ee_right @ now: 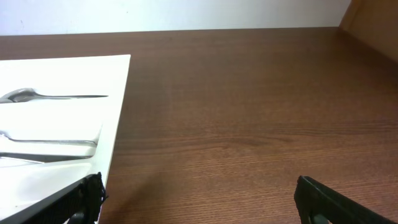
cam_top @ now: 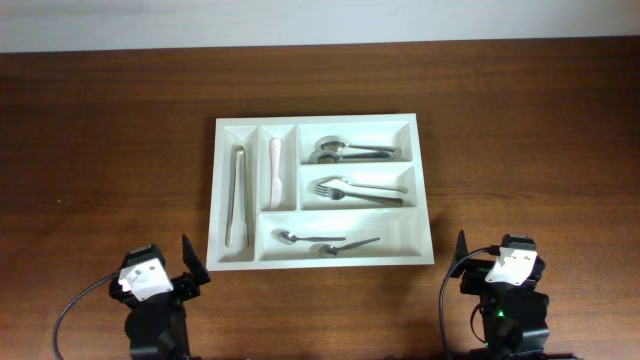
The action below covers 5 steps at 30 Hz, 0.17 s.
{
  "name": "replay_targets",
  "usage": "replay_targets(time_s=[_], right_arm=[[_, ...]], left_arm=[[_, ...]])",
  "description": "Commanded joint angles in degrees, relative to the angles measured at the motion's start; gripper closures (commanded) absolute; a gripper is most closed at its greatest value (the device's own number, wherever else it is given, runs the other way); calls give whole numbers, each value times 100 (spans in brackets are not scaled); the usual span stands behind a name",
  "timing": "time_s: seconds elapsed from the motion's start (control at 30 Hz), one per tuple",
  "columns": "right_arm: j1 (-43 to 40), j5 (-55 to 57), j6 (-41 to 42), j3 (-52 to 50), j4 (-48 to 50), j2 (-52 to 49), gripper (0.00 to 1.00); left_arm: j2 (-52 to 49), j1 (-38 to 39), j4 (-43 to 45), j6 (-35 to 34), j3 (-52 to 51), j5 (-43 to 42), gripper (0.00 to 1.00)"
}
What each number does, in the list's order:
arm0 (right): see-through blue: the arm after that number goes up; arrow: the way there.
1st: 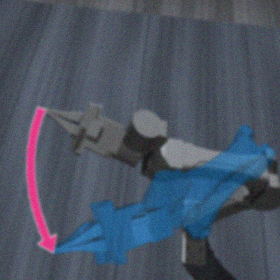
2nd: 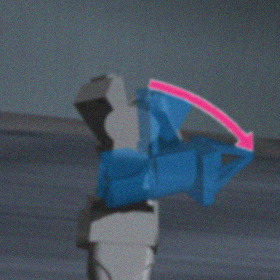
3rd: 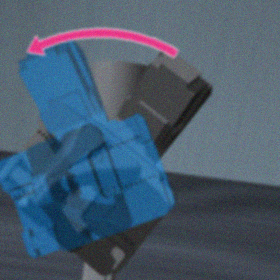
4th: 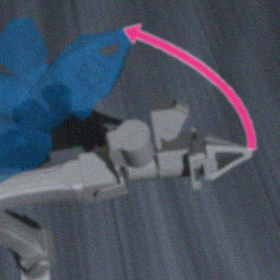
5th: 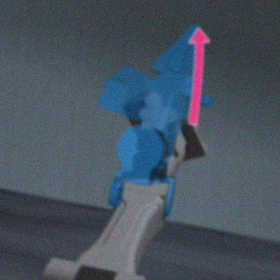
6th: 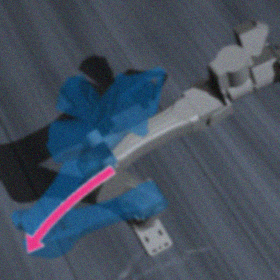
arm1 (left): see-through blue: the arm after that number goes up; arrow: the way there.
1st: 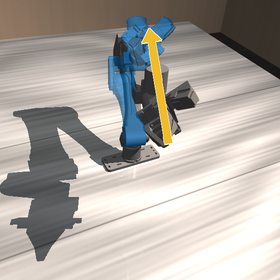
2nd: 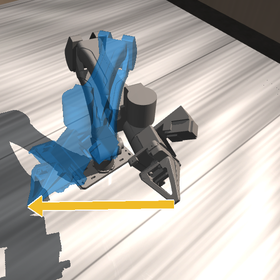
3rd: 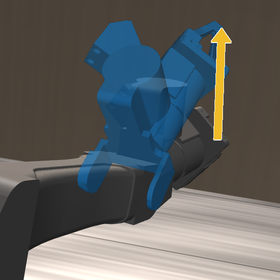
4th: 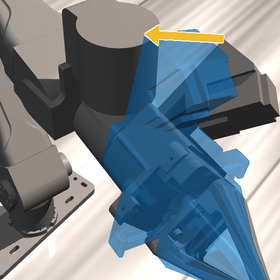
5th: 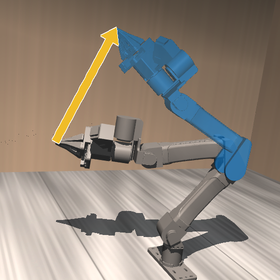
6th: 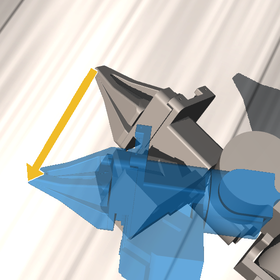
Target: Pack container
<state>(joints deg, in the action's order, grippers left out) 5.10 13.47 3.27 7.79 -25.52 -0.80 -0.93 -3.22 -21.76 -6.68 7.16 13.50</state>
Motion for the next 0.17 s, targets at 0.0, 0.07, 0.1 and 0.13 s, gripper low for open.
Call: replay_targets(time_s=[0.0,0.07,0.1,0.13], right_arm=[[-31,28,63,-42,-2,59,1],[-31,28,63,-42,-2,59,1],[-31,28,66,-42,0,59,1],[-31,28,63,-42,-2,59,1]], left_arm=[[63,24,15,-7,-59,-63,1],[63,24,15,-7,-59,-63,1],[63,24,13,-7,-59,-63,1],[63,24,15,-7,-59,-63,1]])
